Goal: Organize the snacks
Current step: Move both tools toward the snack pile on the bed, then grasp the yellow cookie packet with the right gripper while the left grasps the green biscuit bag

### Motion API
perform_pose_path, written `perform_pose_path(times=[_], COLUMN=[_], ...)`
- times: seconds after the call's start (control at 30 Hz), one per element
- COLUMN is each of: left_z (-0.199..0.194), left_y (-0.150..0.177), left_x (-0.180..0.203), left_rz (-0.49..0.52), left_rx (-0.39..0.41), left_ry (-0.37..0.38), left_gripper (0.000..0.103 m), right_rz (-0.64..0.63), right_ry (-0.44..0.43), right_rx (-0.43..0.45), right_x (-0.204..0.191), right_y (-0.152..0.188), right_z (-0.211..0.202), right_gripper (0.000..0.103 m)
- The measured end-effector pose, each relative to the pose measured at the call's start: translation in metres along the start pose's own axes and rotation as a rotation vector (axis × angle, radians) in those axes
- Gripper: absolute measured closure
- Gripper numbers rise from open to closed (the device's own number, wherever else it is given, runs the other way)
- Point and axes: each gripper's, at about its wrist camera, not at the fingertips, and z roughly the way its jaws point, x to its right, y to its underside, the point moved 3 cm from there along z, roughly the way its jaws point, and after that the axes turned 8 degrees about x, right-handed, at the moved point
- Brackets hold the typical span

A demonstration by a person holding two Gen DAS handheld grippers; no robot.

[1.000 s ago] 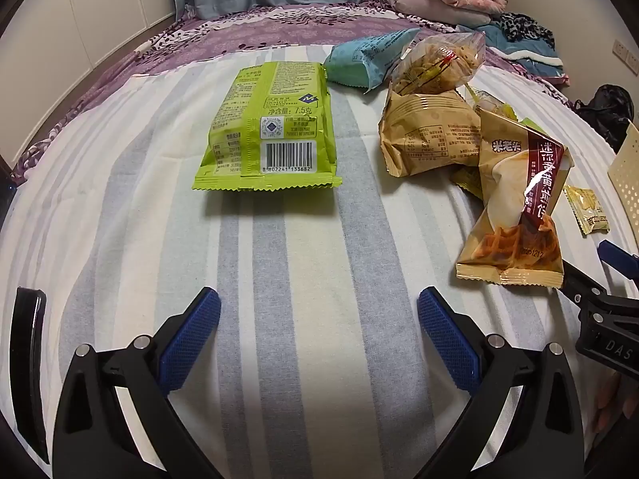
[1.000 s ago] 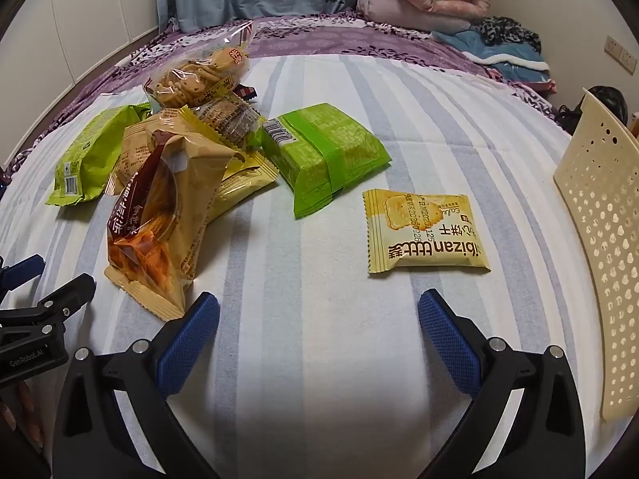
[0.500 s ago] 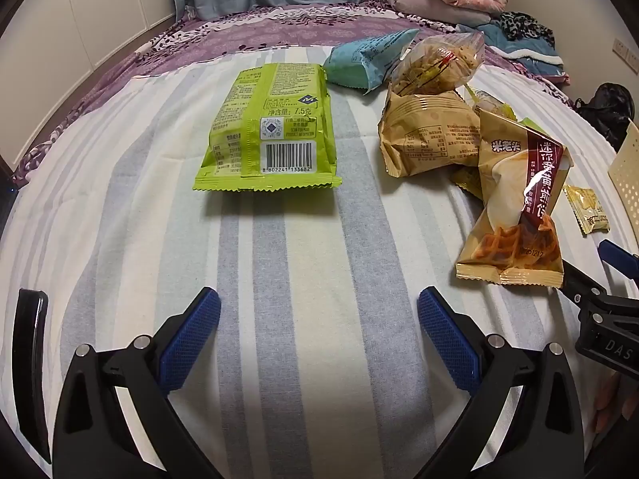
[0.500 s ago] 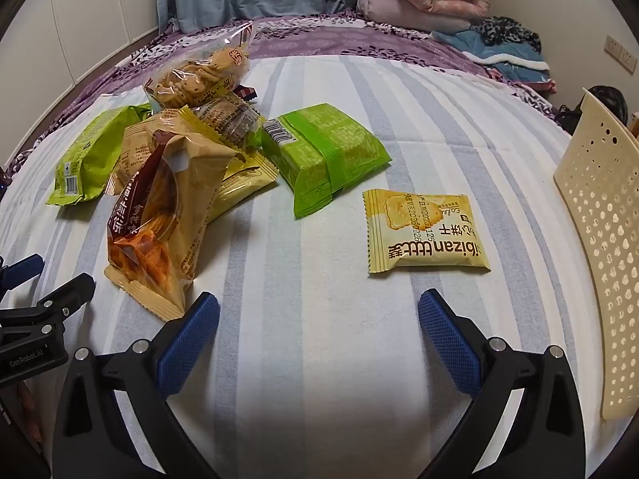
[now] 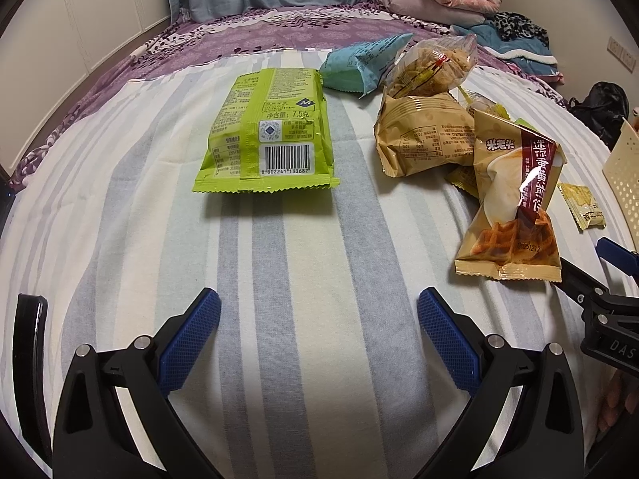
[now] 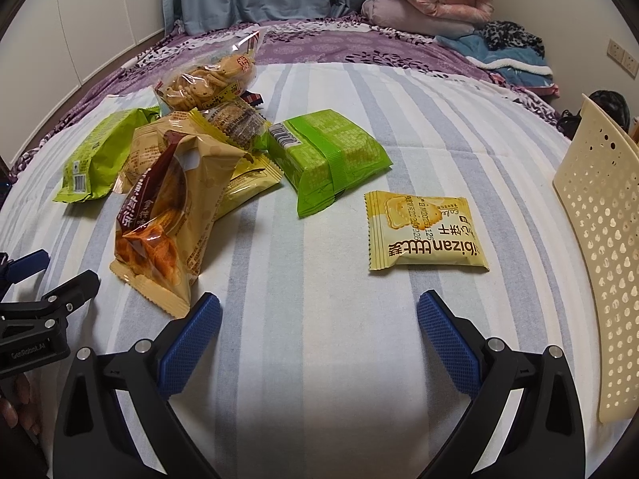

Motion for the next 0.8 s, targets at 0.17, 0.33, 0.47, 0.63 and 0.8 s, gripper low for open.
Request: perform_pose_path(times=[0.17,0.33,0.47,0.63,0.8], left_z=[-0.005,-0.01,-0.012,-0.009,0.004], left_y=[-0.01,-0.026,-0.04,-0.055,-0.075], left_x=[-0.013,-0.026,-0.028,-0.031,-0.037], left_rz=[-0.037,-0.06,-0.064,-0.05,-0.058], left_rx=[0.008,0.029,0.041,0.058,0.058], left_ry=[-0.009,-0.016,-0.01,-0.013,-0.025], left_gripper=[0.002,0.002,0.002,0.002,0.002], right_rz=[0.023,0.062,0.087,0.123,0.154], right_ry=[-0.008,-0.022,-0.03,-0.022,-0.011], right_rx=[0.031,0.061,0.085,0.107,0.122], right_x=[0.007,0.015,0.024,0.041,0.061], right_y=[0.0,-0.008,-0.015,-0.024,-0.031], right_z=[-0.011,-0.018,-0.023,-0.024,-0.024], right_gripper=[0.005,0.005,0.005,0.005,0.005])
